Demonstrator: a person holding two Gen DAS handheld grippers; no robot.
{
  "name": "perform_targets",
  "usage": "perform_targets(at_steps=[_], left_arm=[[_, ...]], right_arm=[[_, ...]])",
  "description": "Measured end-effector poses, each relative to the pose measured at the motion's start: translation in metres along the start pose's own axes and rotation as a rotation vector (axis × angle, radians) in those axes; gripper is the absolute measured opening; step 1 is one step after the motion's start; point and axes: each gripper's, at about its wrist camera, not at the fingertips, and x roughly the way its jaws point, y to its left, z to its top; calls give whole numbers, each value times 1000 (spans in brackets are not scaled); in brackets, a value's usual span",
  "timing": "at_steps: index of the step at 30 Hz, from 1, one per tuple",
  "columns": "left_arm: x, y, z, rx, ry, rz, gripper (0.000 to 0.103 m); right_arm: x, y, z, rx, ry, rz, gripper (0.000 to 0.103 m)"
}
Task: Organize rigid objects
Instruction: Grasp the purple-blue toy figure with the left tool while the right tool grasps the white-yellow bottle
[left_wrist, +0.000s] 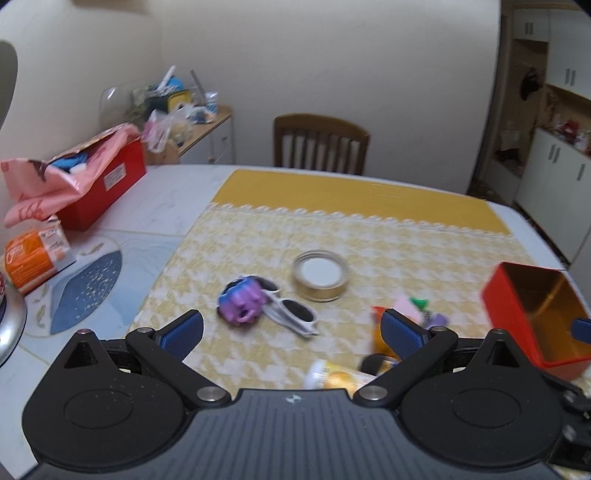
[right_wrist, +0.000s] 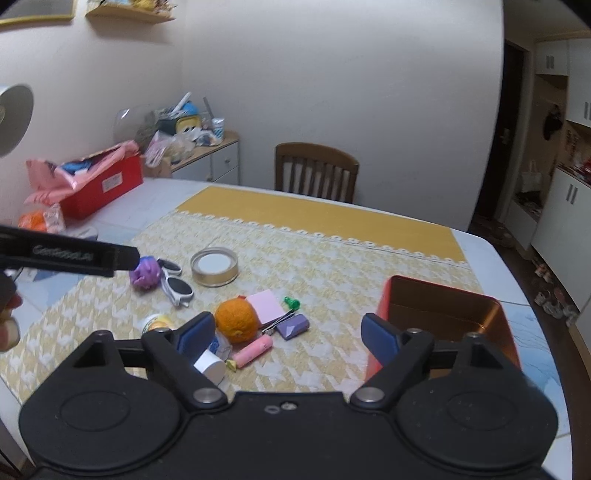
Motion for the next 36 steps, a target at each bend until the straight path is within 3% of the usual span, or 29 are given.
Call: perform_targets(at_steps=[10, 12, 21, 27, 32, 36], left_arm=[[54, 23, 4, -5, 33, 110, 102], [65, 25, 4, 5, 45, 128, 98], [107, 39, 9, -19, 85, 139, 90], [128, 48, 13, -51, 105, 116, 88], [144, 55, 11, -89, 144, 65, 69], [149, 54, 10, -82, 160, 12, 56]], right_arm=[[39, 29, -13, -196, 86, 149, 77], [48, 37, -15, -238, 97, 173, 76], [76, 65, -12, -392, 131, 320, 62], [87, 80, -13, -520, 126, 352, 57], [98, 82, -15, -545, 153, 362, 49], [100, 88, -20, -590, 148, 360, 49]])
